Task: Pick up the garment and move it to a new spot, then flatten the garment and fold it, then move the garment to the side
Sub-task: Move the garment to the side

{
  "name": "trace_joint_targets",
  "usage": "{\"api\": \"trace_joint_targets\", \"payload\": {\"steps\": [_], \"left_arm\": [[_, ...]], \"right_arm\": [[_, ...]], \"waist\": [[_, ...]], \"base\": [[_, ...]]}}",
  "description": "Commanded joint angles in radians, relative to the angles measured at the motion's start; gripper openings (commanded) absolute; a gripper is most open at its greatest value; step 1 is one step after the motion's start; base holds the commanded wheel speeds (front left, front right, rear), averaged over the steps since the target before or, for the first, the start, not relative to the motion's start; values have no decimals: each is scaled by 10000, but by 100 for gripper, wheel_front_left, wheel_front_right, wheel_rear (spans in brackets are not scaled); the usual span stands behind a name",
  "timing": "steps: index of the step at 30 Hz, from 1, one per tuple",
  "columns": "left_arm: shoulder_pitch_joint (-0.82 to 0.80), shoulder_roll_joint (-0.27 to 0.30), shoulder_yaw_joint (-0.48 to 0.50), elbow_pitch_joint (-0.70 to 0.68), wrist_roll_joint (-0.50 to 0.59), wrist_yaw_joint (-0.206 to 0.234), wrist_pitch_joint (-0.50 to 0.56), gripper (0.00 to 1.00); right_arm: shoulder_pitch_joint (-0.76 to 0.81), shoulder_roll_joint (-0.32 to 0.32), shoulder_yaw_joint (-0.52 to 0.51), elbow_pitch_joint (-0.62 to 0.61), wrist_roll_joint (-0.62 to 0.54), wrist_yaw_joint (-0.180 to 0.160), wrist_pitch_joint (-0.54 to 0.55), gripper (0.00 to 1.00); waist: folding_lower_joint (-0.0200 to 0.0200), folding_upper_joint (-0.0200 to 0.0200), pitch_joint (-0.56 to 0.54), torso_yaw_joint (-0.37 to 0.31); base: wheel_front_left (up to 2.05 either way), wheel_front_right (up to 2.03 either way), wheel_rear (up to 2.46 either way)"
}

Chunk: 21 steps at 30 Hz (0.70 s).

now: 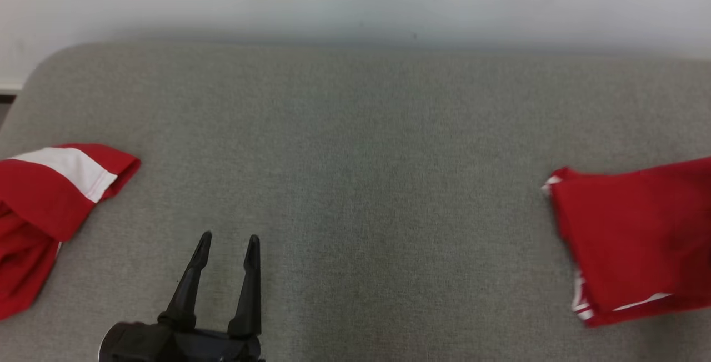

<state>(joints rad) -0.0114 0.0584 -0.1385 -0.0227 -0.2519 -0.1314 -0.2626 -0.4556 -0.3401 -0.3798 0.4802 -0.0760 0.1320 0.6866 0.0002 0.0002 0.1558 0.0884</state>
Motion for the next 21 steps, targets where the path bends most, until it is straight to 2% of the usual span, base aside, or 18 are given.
{"api": "trace_joint_targets", "payload": {"steps": [1,7,12,13,14,15,21], "left_arm": [[-251,56,-95,-163,39,17,-36,100],[-588,295,-369,-517,68,17,-36,100],[-688,360,-387,-692,112,17,-36,100],[-714,348,-410,-701,118,17,-36,100],[-734,336,-427,-700,128,17,-36,100],[-745,325,-458,-659,141,17,-36,100],[-685,344,-528,-234,225,19,-36,100]], "right_arm": [[-146,-306,-166,-57,-205,-28,-56,0],[-417,-1464,-949,262,-603,-28,-460,0],[-663,-1819,-1372,506,-1052,-28,-1230,0],[-712,-1847,-1415,559,-1134,-28,-1385,15],[-733,-1848,-1452,648,-1223,-28,-1480,71],[-763,-1817,-1494,725,-1338,-28,-1581,100],[-686,-1314,-1874,849,-1659,-28,-2211,100]], "waist": [[-2,-2,994,-195],[-2,-2,1712,-52],[-2,-2,2024,-1],[-2,-2,2043,22],[-2,-2,2040,45],[-2,-2,2000,74],[-2,-2,1393,207]], "base": [[0,0,0],[0,0,0],[0,0,0],[0,0,0],[0,0,0],[0,0,0],[0,0,0]]}}
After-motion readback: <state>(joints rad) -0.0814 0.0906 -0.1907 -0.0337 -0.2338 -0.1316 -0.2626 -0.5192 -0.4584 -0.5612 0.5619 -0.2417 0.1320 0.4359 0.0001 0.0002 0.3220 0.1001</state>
